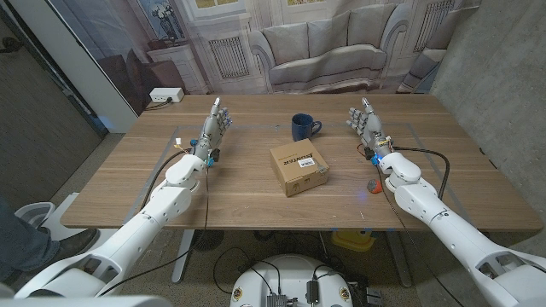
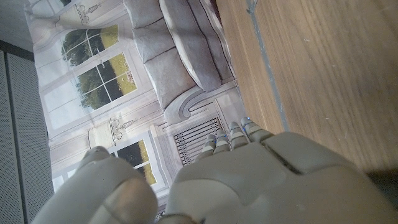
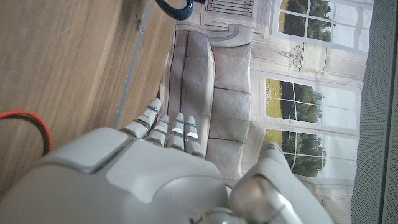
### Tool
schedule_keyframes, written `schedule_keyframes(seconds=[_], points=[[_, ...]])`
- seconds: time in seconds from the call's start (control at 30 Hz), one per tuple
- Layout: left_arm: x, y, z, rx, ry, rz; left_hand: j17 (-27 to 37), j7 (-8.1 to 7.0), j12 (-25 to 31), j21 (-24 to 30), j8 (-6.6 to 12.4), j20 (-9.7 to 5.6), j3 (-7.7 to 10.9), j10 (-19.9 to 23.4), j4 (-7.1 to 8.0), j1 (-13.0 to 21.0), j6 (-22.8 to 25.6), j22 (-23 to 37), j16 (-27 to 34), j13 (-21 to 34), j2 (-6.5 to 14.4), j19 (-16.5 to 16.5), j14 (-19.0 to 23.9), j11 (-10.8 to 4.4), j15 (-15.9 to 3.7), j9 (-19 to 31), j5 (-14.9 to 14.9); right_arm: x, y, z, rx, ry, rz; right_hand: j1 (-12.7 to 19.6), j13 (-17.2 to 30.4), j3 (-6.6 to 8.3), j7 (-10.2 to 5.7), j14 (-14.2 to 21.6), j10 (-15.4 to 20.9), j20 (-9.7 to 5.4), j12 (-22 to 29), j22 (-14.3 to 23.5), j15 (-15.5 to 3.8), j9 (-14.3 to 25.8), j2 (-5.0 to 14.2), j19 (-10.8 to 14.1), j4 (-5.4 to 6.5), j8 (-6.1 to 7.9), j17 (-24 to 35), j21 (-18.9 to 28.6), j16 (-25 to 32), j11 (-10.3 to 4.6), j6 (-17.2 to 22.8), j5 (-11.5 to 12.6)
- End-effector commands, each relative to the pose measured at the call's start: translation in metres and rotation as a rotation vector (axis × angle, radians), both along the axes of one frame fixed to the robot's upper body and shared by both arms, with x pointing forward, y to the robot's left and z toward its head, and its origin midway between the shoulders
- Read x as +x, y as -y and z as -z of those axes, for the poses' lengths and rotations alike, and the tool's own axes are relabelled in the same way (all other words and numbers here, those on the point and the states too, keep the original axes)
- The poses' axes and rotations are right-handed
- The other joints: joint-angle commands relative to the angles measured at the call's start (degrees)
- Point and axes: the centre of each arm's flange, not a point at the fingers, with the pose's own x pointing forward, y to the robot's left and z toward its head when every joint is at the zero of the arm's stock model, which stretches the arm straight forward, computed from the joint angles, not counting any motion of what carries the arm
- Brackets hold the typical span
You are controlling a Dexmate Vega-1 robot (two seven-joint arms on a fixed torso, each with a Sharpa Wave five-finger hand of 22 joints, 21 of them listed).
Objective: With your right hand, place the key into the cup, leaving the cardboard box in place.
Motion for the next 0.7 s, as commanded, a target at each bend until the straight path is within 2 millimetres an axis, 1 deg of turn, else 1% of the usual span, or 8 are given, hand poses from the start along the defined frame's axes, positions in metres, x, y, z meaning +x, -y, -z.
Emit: schedule_keyframes(seconds=[0.03, 0.2, 0.4, 0.7], points=[[-0.008, -0.003, -0.005, -0.005, 0.004, -0.035, 0.2, 0.11, 0.3, 0.5, 0.44, -1.19, -0.04, -0.3, 0.35, 0.8, -0.2, 0.2, 0.3, 0.1, -0.1, -0.4, -0.3, 0.22, -0.07, 0.2, 0.5, 0.010, -0.007, -0.002, 0.016, 0.037, -0.021, 0.9, 0.2, 0.56, -0.25, 0.3, 0.7, -1.36, 0.4, 0.1, -0.15, 0.1, 0.29, 0.4, -0.27, 0.38, 0.1, 0.0, 0.4, -0.32, 0.8, 0.2], [-0.010, -0.003, -0.006, -0.010, 0.001, -0.040, 0.2, 0.06, 0.4, 0.5, 0.56, -1.19, 0.01, 0.0, 0.31, 0.9, 0.1, 0.2, 0.4, 0.1, 0.1, -0.3, -0.1, 0.04, -0.07, 0.2, 0.5, 0.007, -0.008, 0.000, 0.010, 0.038, -0.020, 1.2, 0.2, 0.64, -0.33, 0.4, 0.9, -1.42, 0.5, 0.1, -0.18, 0.1, 0.44, 0.5, -0.42, 0.41, 0.1, -0.2, 0.4, -0.17, 0.9, 0.2], [-0.009, -0.001, -0.006, 0.006, -0.008, -0.040, 0.2, 0.07, 0.6, 0.7, 0.68, -1.26, 0.09, 0.3, 0.23, 1.2, 0.3, 0.2, 0.6, 0.1, 0.4, -0.1, 0.2, 0.07, -0.15, 0.2, 0.6, -0.002, -0.004, 0.002, 0.001, 0.057, -0.004, 1.6, 0.2, 0.76, -0.52, 0.4, 1.0, -1.44, 0.5, 0.1, -0.34, 0.1, 0.65, 0.6, -0.63, 0.47, 0.0, -0.4, 0.5, -0.35, 1.1, 0.2], [-0.012, -0.004, -0.015, 0.016, -0.005, -0.061, 0.2, 0.08, 0.6, 0.8, 0.77, -1.12, 0.22, 0.4, 0.13, 1.6, 0.6, 0.2, 0.6, 0.1, 0.9, 0.0, 0.5, -0.01, -0.01, 0.2, 0.7, -0.013, 0.002, 0.007, 0.016, 0.077, -0.004, 2.4, 0.2, 0.94, -0.88, 0.4, 1.1, -1.52, 0.5, 0.1, -0.52, 0.1, 0.78, 0.6, -1.12, 0.61, 0.0, -0.7, 0.5, -0.50, 1.4, 0.2]])
